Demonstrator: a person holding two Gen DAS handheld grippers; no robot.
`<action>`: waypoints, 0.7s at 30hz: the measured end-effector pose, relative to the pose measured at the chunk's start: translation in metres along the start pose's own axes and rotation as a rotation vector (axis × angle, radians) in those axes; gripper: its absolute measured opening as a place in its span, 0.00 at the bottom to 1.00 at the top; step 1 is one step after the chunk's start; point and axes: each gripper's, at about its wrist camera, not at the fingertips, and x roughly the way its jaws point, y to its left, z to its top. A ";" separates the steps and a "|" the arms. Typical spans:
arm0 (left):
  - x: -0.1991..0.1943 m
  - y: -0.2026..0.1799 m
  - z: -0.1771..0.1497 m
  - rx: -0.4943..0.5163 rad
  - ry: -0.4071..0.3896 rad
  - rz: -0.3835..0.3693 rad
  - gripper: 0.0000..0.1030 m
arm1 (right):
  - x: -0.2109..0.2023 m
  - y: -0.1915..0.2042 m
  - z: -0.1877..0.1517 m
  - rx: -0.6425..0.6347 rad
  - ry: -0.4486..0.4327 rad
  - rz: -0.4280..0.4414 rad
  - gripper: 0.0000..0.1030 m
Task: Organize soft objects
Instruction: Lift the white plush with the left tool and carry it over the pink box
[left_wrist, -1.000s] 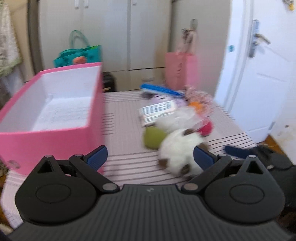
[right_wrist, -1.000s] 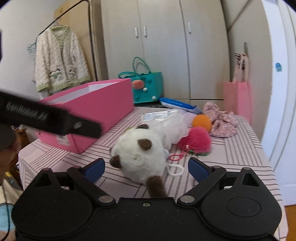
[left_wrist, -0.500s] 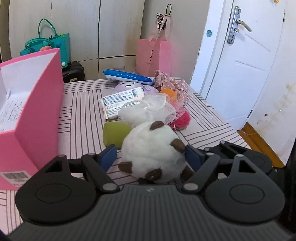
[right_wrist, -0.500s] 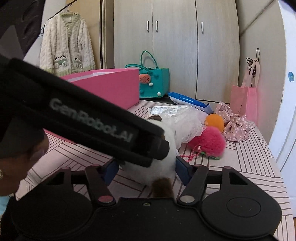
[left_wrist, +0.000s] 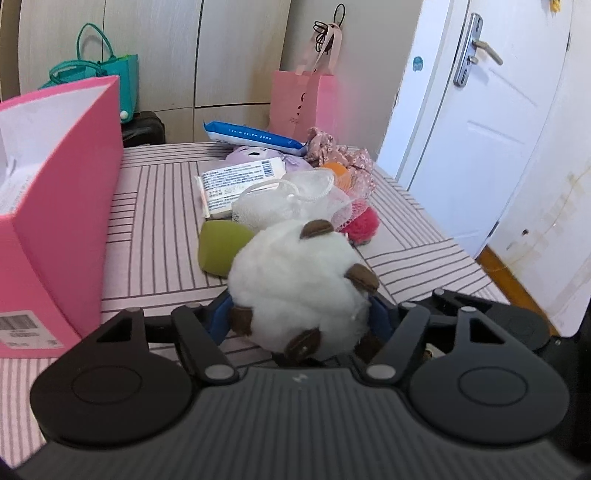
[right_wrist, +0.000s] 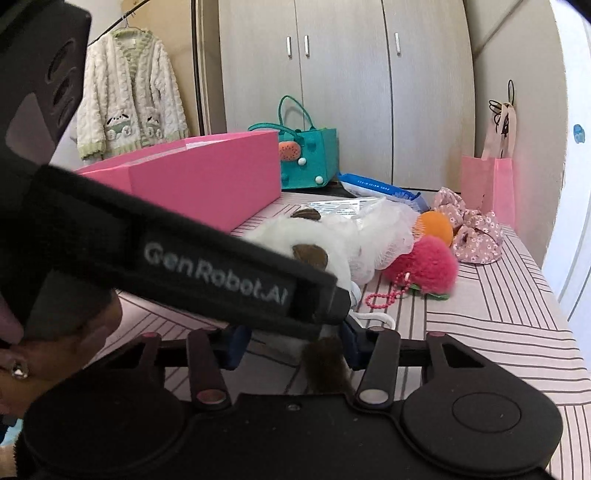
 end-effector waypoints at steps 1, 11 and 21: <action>-0.002 0.000 0.000 0.000 0.002 0.003 0.68 | -0.001 0.002 0.002 -0.004 0.008 -0.005 0.53; -0.033 0.020 0.000 -0.058 0.064 -0.038 0.68 | -0.014 0.018 0.017 0.019 0.077 0.063 0.54; -0.072 0.050 -0.007 -0.116 0.159 -0.040 0.68 | -0.020 0.053 0.035 -0.016 0.200 0.179 0.54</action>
